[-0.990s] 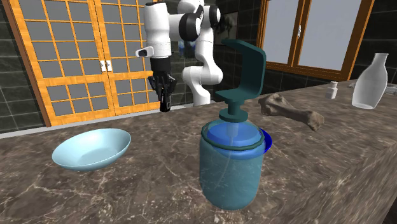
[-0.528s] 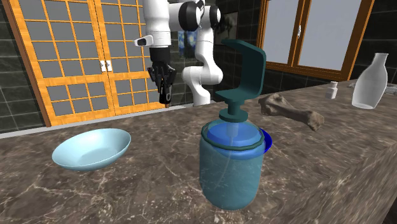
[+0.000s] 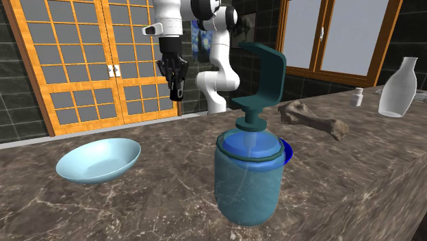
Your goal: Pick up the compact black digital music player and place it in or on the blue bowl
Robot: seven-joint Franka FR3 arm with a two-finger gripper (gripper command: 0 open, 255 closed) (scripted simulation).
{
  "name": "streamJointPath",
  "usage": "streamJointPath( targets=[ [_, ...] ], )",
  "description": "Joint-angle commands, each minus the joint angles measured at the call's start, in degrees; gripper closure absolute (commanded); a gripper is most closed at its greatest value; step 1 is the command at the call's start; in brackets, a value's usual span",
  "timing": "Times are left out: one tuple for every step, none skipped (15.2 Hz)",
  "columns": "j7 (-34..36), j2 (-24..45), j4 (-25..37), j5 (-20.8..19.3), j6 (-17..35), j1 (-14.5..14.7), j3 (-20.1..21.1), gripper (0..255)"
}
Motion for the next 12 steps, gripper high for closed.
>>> streamJointPath(
  targets=[
    [0.17,-0.03,1.53,0.07,-1.58,0.09,0.18,255],
    [0.17,0.01,2.33,0.09,-2.35,0.10,0.20,255],
    [0.17,0.06,3.15,0.12,-3.11,0.12,0.23,255],
    [0.18,0.07,3.36,0.12,-3.32,0.12,0.23,255],
    [1.35,1.00,4.25,0.57,-3.29,0.65,1.05,255],
    [2.52,1.98,5.19,0.99,-3.28,1.16,1.86,255],
    [3.67,2.99,6.20,1.38,-3.29,1.67,2.66,255],
    [4.82,4.06,7.27,1.75,-3.30,2.17,3.43,255],
    [5.96,5.17,8.41,2.09,-3.34,2.67,4.19,255],
    [7.09,6.32,9.62,2.40,-3.39,3.16,4.93,255],
    [8.22,7.52,10.90,2.68,-3.46,3.65,5.66,255],
    [9.33,8.76,12.25,2.93,-3.56,4.13,6.37,255]
  ],
)
